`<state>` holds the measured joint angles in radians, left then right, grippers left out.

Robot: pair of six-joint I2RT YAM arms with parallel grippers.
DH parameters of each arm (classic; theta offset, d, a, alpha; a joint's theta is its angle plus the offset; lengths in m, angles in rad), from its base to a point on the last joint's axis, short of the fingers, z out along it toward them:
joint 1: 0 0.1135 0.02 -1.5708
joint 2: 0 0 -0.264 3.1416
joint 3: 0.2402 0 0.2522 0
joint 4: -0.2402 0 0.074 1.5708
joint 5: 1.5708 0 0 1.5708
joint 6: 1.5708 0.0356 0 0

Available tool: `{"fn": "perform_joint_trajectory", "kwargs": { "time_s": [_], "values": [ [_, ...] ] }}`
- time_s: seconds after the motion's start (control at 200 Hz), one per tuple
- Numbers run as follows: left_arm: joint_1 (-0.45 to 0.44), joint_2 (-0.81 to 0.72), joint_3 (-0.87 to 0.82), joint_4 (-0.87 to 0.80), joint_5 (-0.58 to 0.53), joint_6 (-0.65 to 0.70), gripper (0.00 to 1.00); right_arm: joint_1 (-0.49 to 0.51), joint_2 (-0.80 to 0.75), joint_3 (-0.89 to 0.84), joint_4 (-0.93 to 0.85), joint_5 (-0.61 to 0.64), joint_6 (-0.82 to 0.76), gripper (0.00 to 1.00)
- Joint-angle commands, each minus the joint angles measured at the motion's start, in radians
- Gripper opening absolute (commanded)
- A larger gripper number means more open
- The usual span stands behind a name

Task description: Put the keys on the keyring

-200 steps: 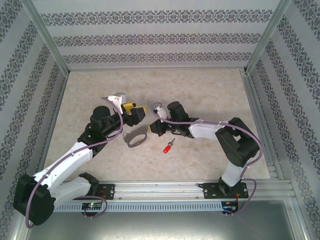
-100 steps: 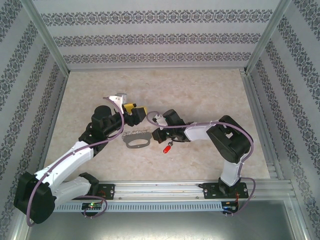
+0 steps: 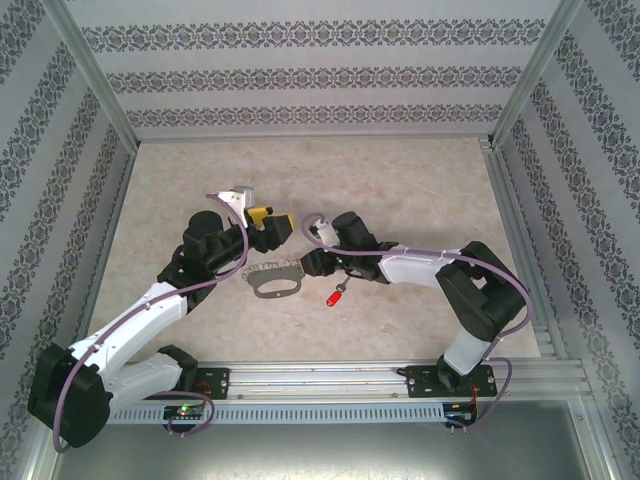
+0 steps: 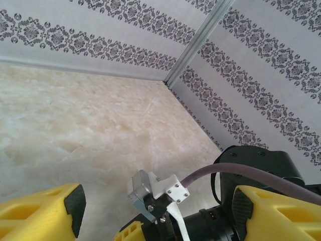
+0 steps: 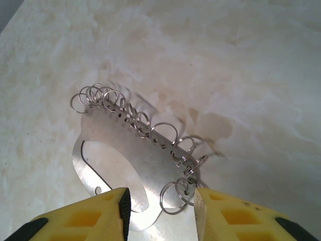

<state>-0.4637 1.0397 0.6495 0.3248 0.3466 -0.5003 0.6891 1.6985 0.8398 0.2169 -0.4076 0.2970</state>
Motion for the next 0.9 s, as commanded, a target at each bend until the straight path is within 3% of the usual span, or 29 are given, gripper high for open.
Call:
{"fn": "perform_joint_trajectory", "kwargs": {
  "time_s": [0.0,0.899],
  "values": [
    [-0.005,0.0,-0.01,0.041,0.009,0.015,0.79,-0.002,0.006,0.018,-0.022,-0.002,0.013,0.39],
    [-0.005,-0.004,-0.016,0.04,-0.035,0.022,0.84,0.124,0.098,0.055,-0.117,0.189,-0.002,0.36]
  ]
}}
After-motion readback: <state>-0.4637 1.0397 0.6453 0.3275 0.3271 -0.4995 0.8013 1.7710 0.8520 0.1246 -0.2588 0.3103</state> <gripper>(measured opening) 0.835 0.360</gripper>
